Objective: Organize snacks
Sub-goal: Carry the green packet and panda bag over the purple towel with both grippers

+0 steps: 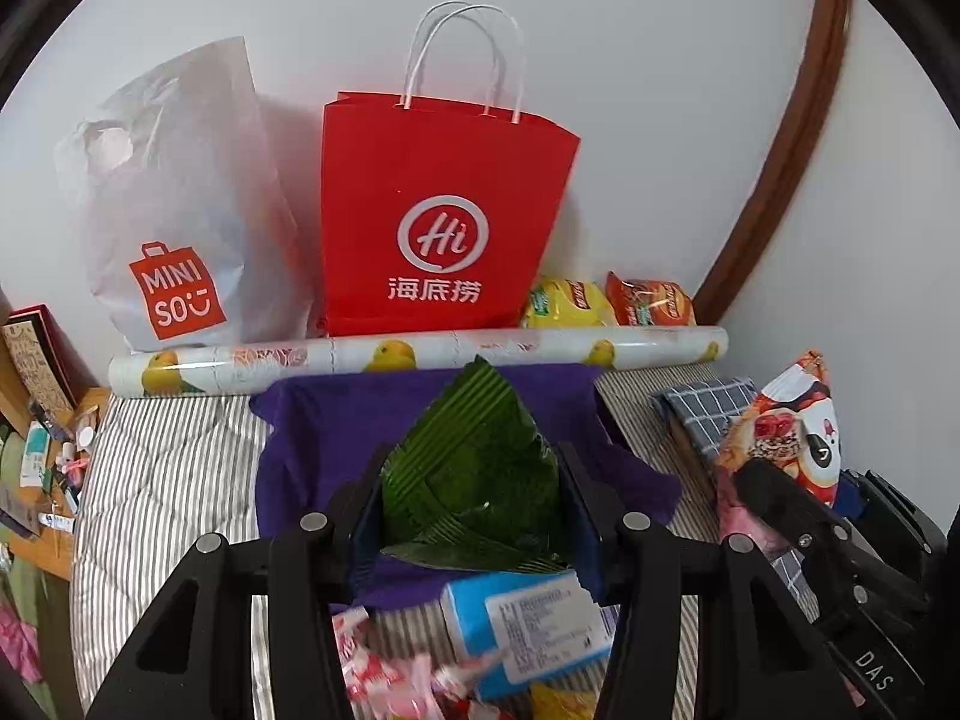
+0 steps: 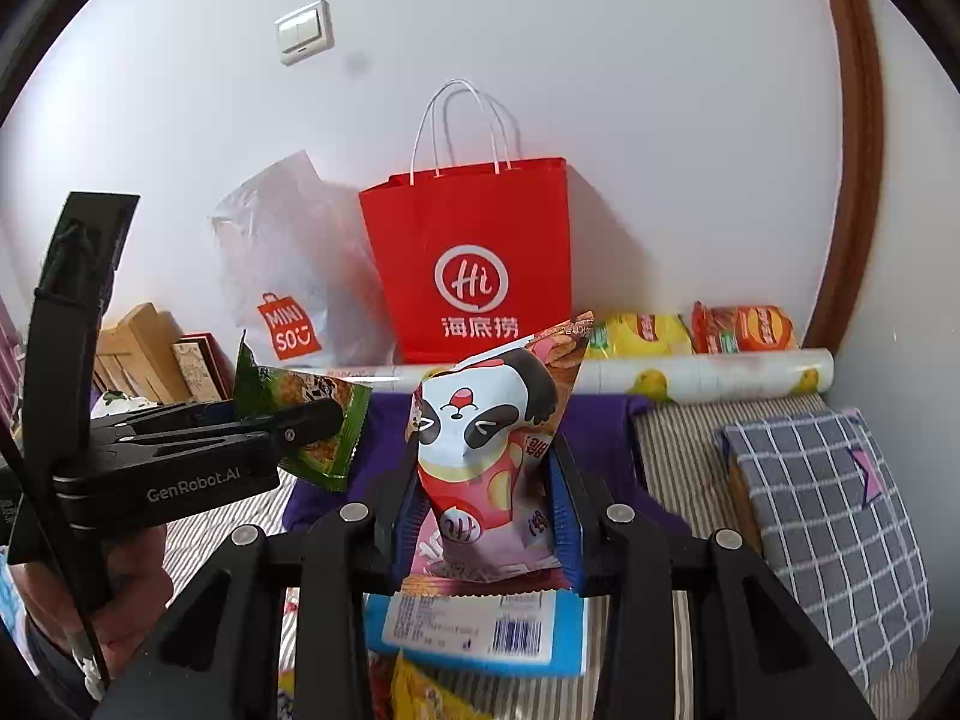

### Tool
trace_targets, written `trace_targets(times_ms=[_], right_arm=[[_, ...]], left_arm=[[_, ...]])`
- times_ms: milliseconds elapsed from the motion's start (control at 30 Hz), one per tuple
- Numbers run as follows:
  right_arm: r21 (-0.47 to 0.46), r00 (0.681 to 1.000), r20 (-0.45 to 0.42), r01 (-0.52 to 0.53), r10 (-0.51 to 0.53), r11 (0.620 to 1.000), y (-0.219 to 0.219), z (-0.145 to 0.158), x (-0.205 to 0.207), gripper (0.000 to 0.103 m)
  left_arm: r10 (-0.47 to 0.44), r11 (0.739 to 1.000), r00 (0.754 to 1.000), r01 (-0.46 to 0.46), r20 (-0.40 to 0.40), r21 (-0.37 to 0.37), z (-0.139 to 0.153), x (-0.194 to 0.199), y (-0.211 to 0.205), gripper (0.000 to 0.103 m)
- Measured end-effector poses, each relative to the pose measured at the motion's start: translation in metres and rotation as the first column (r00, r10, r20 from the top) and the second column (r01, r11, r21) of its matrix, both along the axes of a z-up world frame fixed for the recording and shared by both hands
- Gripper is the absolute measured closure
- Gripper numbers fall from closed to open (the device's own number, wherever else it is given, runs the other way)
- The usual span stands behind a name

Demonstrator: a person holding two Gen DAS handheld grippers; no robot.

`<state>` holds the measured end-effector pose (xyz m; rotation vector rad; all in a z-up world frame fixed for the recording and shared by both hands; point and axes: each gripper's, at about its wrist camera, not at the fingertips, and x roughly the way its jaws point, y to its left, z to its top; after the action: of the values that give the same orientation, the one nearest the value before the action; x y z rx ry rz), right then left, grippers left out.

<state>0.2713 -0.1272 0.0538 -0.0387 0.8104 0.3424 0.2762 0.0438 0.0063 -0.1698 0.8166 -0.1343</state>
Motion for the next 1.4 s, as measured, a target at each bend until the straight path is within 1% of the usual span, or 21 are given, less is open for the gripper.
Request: trace_targets(times_ms=[133, 267, 433, 533, 600, 800, 933, 1033, 1167, 1267, 1400], right_arm=[[-0.004, 1.000, 0.002, -0.013, 0.013, 1.000, 0.005, -0.004, 0.021, 0.066], [-0.034, 1.000, 0.006, -0.018, 0.018, 0.999, 0.012, -0.013, 0.044, 0.066], [-0.042, 1.000, -0.011, -0.029, 0.028, 0.999, 0.018, -0.028, 0.072, 0.066], [-0.064, 0.999, -0.016, -0.040, 0.039, 0.997, 0.024, -0.036, 0.086, 0.066], [-0.079, 0.999, -0.015, -0.051, 0.050, 0.996, 0.029, -0.041, 0.095, 0.066], [-0.079, 0.995, -0.028, -0.098, 0.097, 0.992, 0.039, -0.058, 0.116, 0.066], [-0.091, 0.993, -0.060, -0.103, 0.098, 0.990, 0.036, -0.075, 0.129, 0.066], [-0.076, 0.992, -0.095, -0.095, 0.088, 0.993, 0.028, -0.087, 0.139, 0.066], [-0.095, 0.990, -0.122, -0.082, 0.070, 0.992, 0.021, -0.102, 0.150, 0.066], [-0.092, 0.987, -0.145, -0.079, 0.065, 0.993, 0.017, -0.112, 0.156, 0.066], [-0.100, 0.980, -0.181, -0.103, 0.084, 0.990, 0.020, -0.125, 0.159, 0.066]], left_arm=[[0.010, 1.000, 1.000, -0.010, -0.008, 0.014, -0.005, 0.017, 0.008, 0.054], [0.024, 0.999, 1.000, -0.024, -0.008, 0.021, -0.010, 0.033, 0.021, 0.054], [0.041, 0.999, 0.999, -0.042, -0.026, -0.004, -0.019, 0.057, 0.040, 0.054], [0.065, 0.998, 0.997, -0.065, -0.032, -0.002, -0.024, 0.070, 0.050, 0.054], [0.075, 0.997, 0.996, -0.076, -0.040, -0.007, -0.029, 0.078, 0.057, 0.054], [0.095, 0.995, 0.993, -0.096, -0.065, -0.018, -0.048, 0.096, 0.070, 0.054], [0.094, 0.995, 0.992, -0.098, -0.088, -0.036, -0.066, 0.104, 0.072, 0.054], [0.080, 0.997, 0.991, -0.082, -0.110, -0.014, -0.076, 0.110, 0.069, 0.054], [0.077, 0.997, 0.989, -0.079, -0.123, -0.016, -0.083, 0.114, 0.070, 0.054], [0.083, 0.996, 0.988, -0.086, -0.129, -0.017, -0.086, 0.115, 0.072, 0.054], [0.090, 0.996, 0.984, -0.093, -0.156, -0.006, -0.095, 0.121, 0.074, 0.054]])
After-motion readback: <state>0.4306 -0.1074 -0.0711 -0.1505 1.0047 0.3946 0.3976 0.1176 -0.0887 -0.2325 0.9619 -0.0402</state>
